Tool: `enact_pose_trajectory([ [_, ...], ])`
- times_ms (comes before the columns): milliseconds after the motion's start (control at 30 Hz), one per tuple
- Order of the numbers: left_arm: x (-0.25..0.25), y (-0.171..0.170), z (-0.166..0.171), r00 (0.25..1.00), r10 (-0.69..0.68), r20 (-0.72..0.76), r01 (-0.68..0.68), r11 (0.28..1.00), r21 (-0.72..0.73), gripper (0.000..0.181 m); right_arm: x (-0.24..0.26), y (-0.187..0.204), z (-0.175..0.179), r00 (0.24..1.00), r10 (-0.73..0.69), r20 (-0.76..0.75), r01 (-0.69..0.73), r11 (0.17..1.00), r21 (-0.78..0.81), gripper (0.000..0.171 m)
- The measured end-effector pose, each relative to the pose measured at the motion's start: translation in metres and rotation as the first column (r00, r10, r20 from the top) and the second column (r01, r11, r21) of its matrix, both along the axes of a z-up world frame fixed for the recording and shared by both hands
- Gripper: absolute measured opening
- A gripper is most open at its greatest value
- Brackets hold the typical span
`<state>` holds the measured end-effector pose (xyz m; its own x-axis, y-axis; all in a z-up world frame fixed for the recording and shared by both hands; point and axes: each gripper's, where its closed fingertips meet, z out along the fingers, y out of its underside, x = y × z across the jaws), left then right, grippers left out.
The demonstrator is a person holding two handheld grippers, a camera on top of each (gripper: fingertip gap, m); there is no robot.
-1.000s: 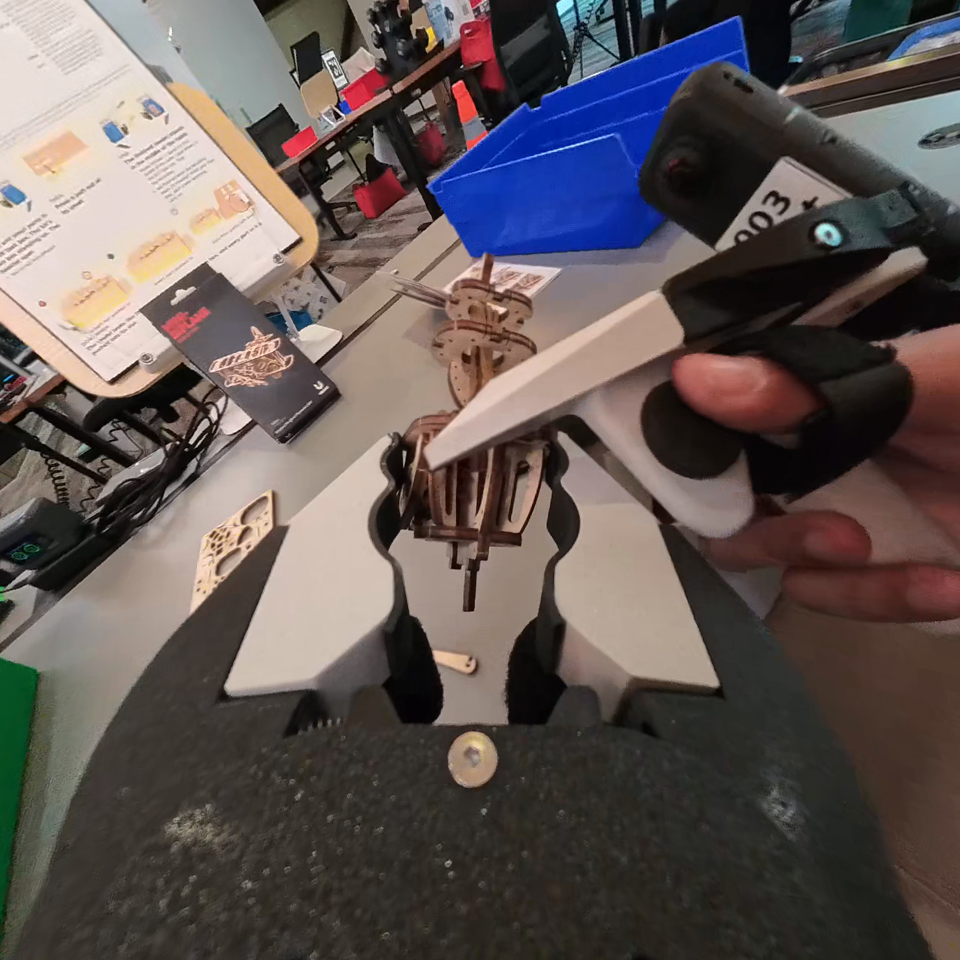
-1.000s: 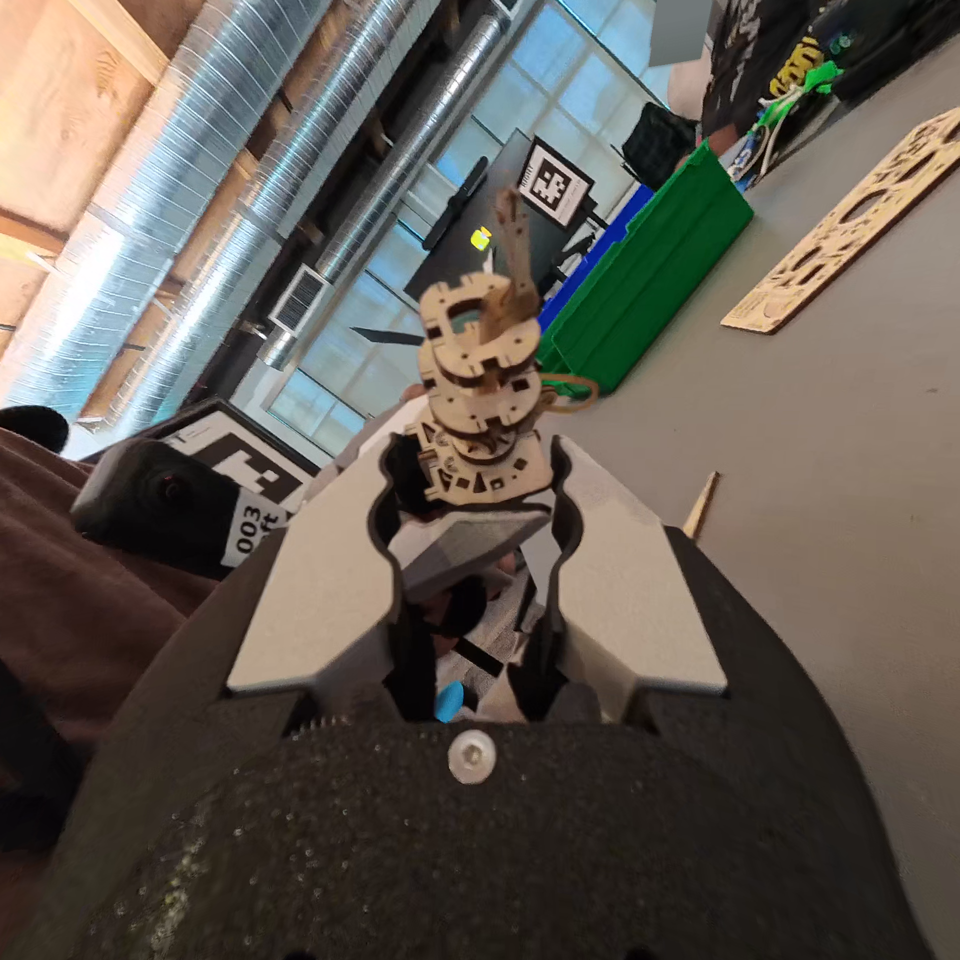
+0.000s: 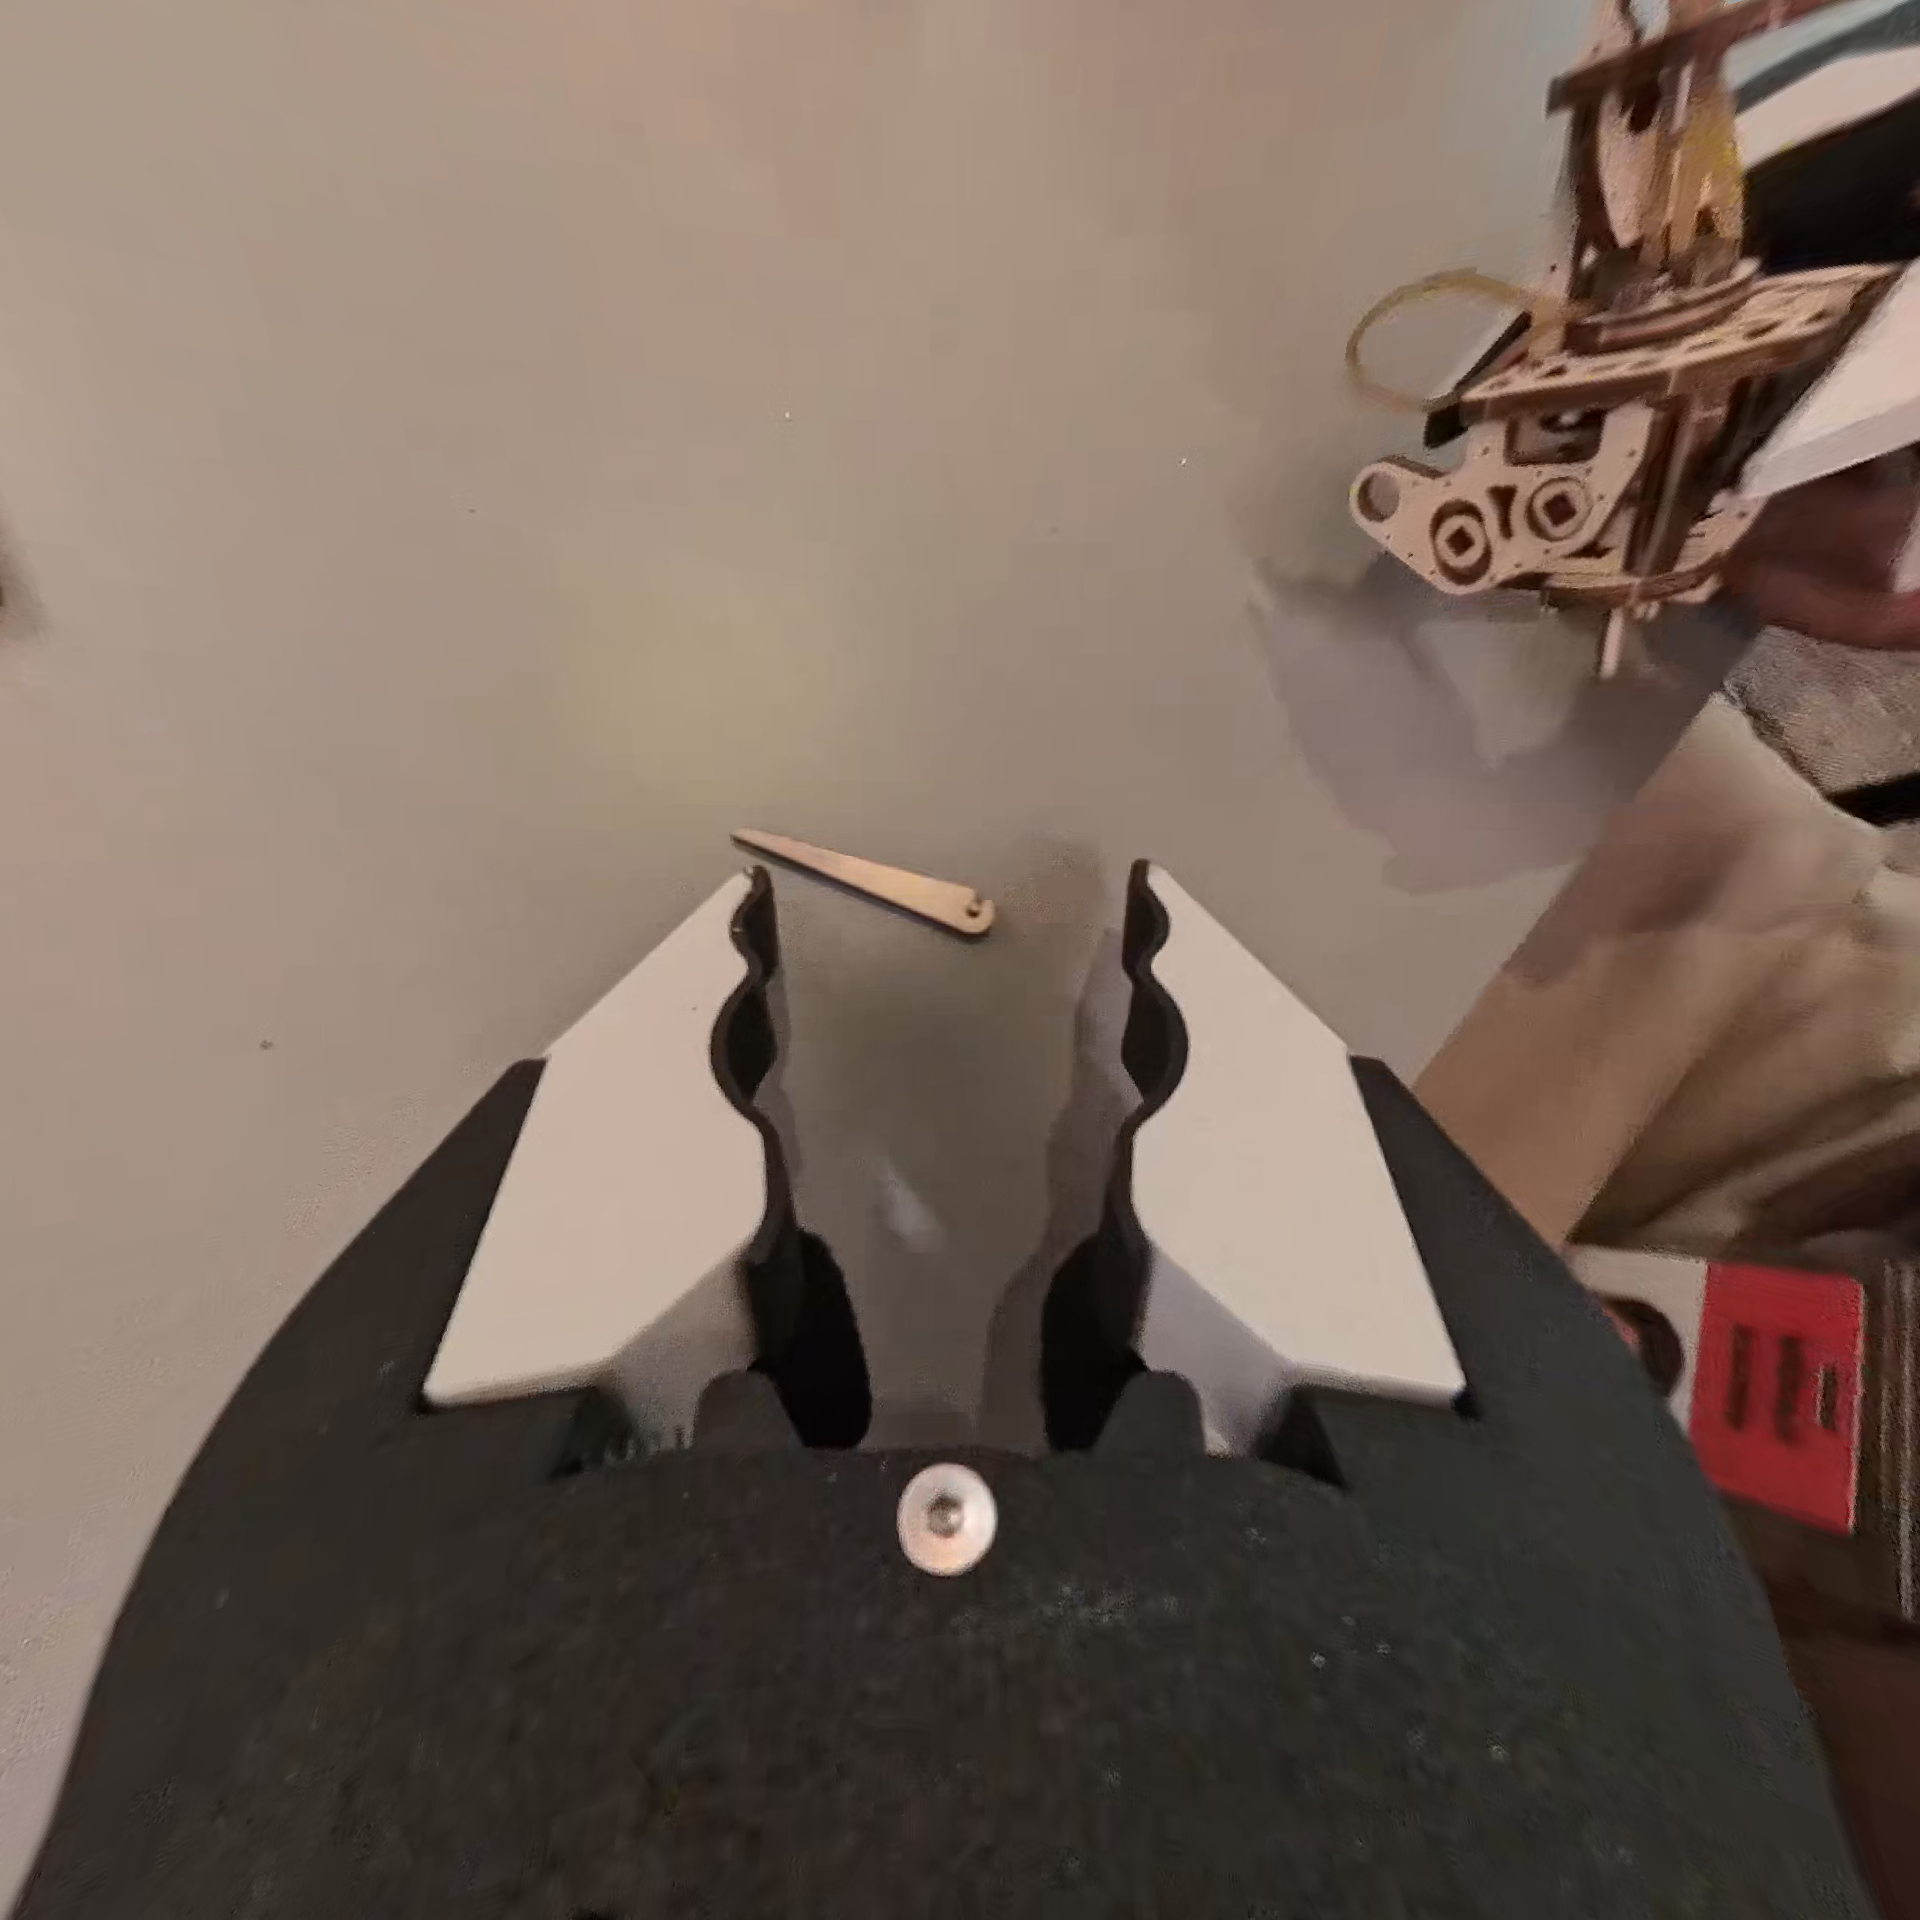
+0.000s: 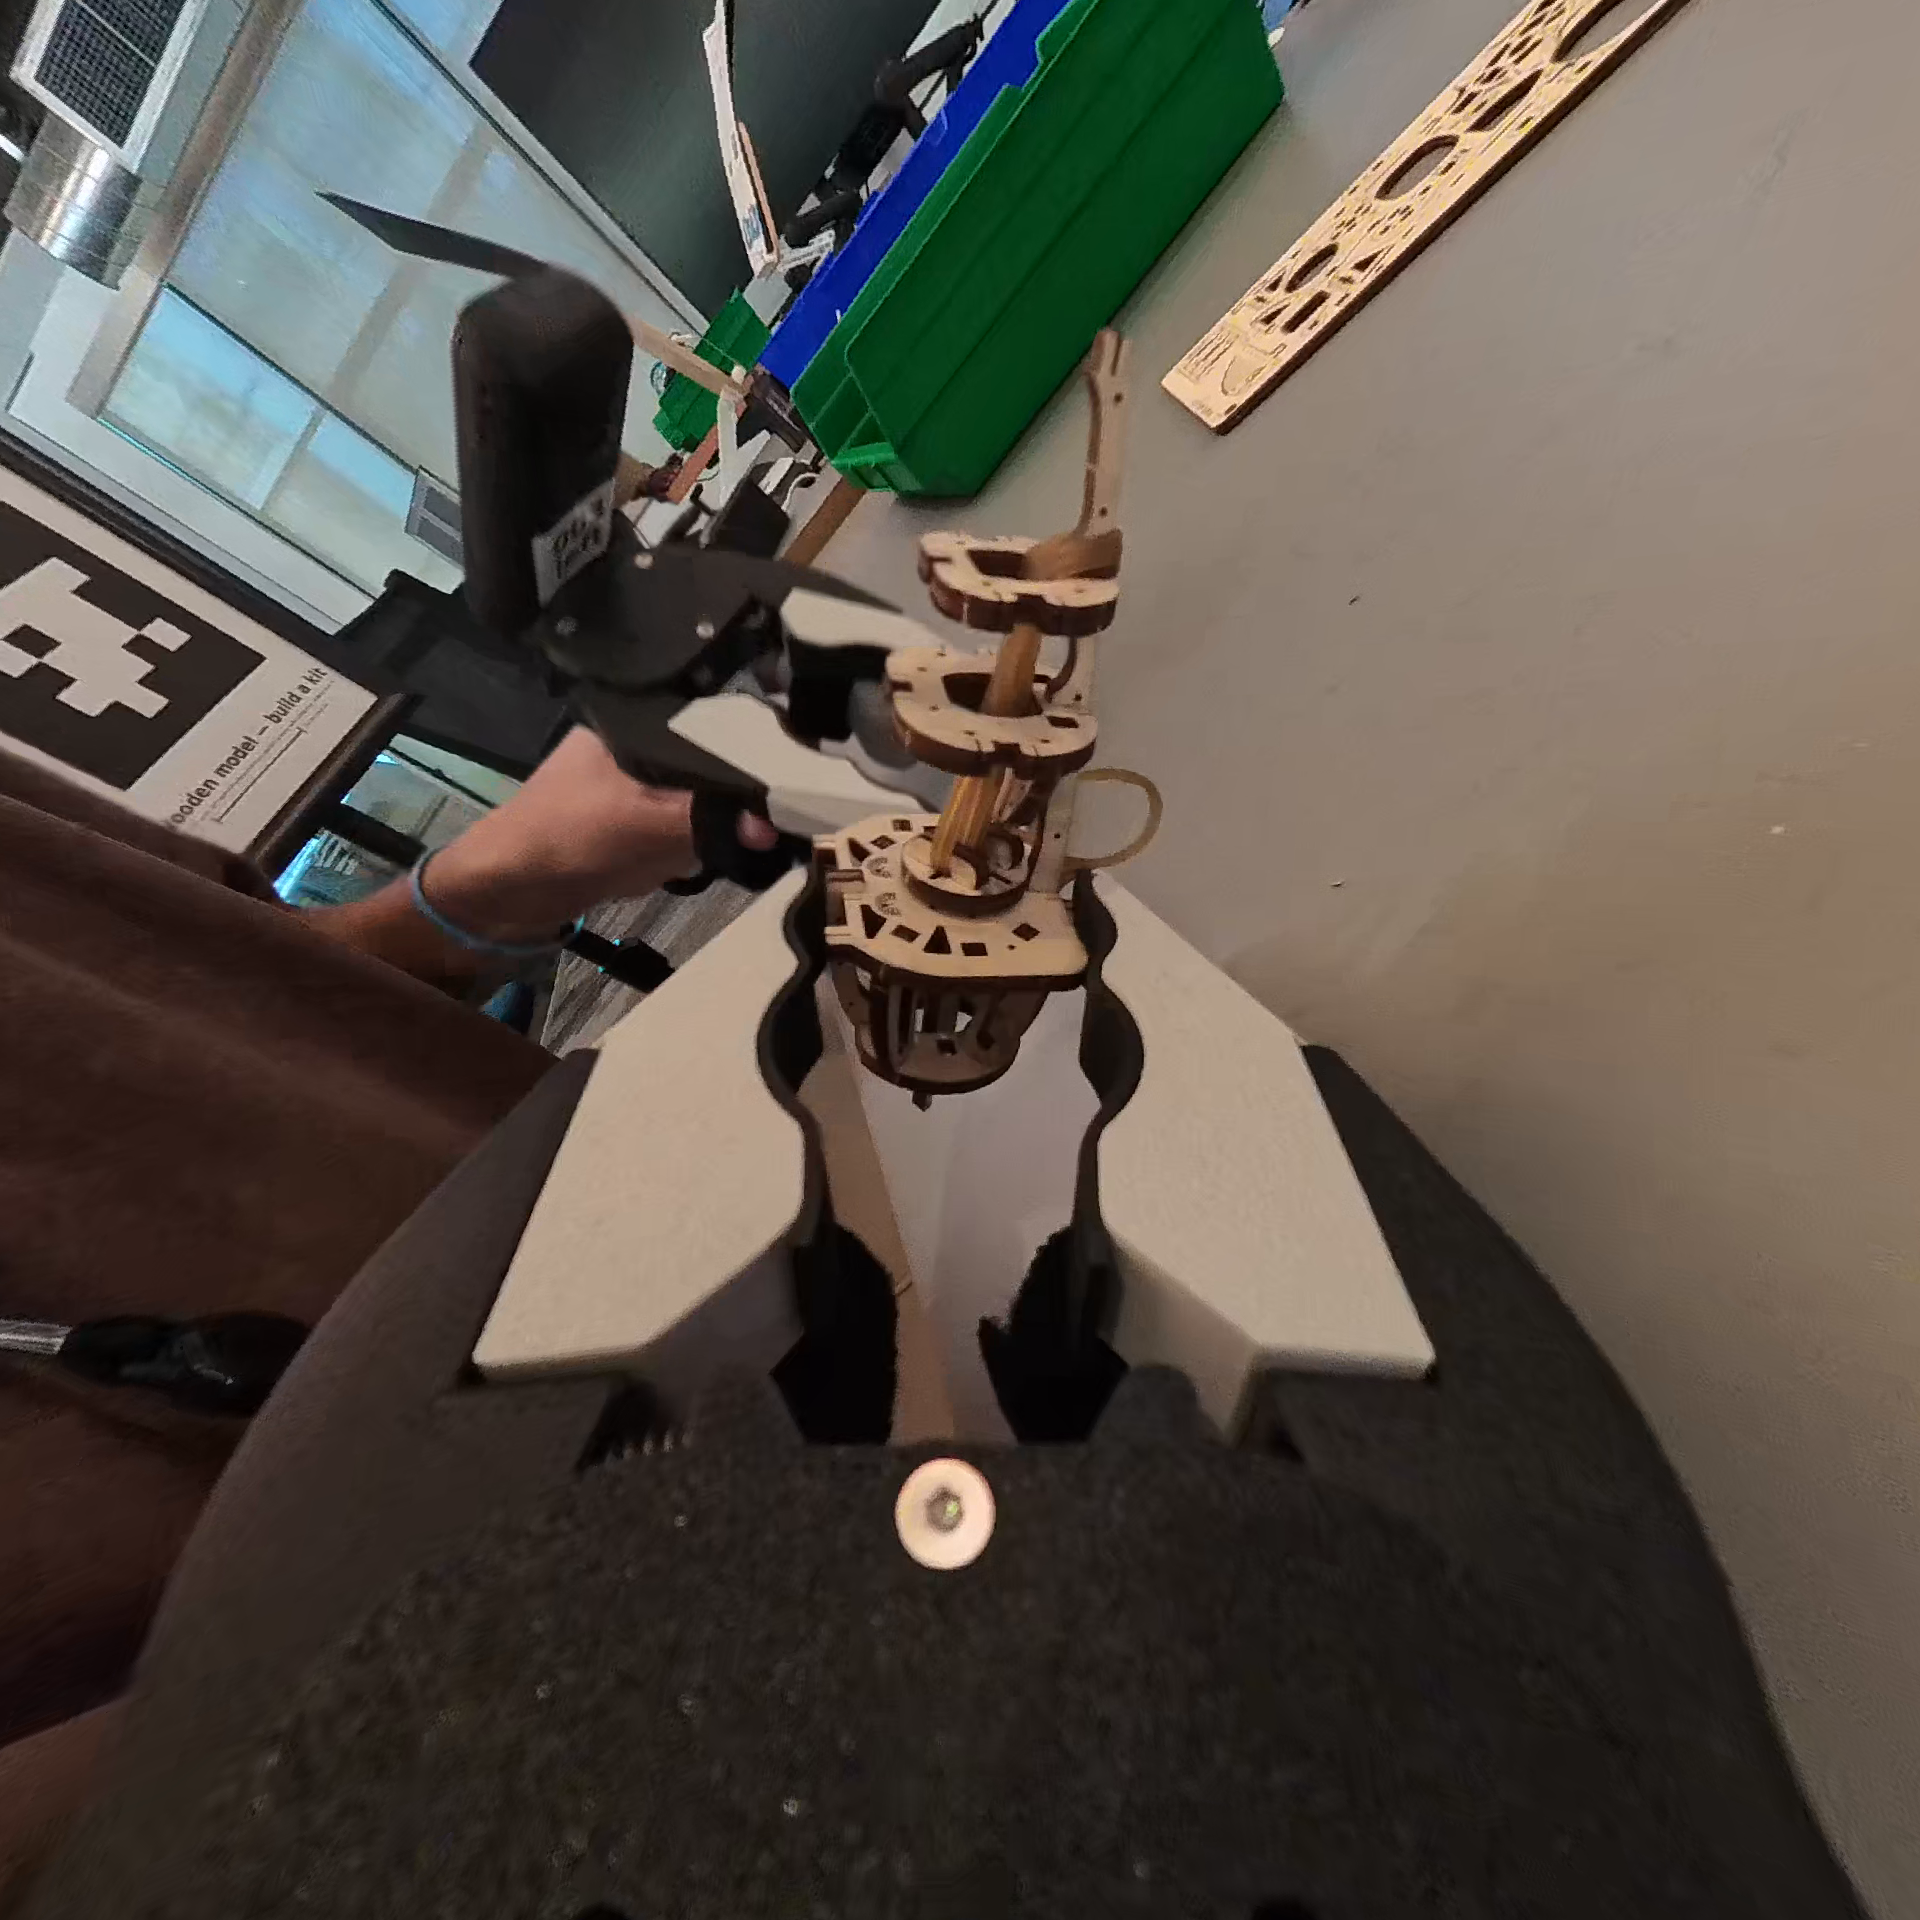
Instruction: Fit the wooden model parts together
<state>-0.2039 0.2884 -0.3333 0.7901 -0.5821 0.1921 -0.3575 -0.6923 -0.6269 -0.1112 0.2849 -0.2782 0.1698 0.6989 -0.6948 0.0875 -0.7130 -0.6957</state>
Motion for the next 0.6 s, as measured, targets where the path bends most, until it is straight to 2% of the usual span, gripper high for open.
enact_pose_trajectory([
  [100,0.008,0.007,-0.006,0.997,0.062,-0.039,-0.058,0.995,0.083,0.046,0.0,0.002,-0.004,1.0,0.001,0.009,-0.001,1.0,0.0,0.047],
  [233,0.011,0.008,-0.008,0.993,0.048,-0.107,-0.035,0.992,0.117,0.004,0.001,0.005,-0.002,1.0,-0.01,-0.013,0.009,1.0,-0.012,0.047],
  [433,0.01,-0.001,-0.006,0.983,-0.072,-0.171,0.095,0.987,0.133,0.003,0.003,0.007,0.001,0.999,-0.009,-0.038,0.009,1.0,-0.008,0.046],
  [500,0.024,-0.003,0.014,0.992,-0.11,-0.066,0.119,0.982,0.15,0.003,0.002,0.007,0.001,0.999,-0.002,-0.038,0.002,1.0,0.003,0.047],
  [600,0.056,-0.011,0.057,0.953,-0.156,0.259,0.143,0.987,0.068,0.003,0.0,0.005,0.003,0.999,0.013,-0.042,-0.011,0.999,0.03,0.046],
])
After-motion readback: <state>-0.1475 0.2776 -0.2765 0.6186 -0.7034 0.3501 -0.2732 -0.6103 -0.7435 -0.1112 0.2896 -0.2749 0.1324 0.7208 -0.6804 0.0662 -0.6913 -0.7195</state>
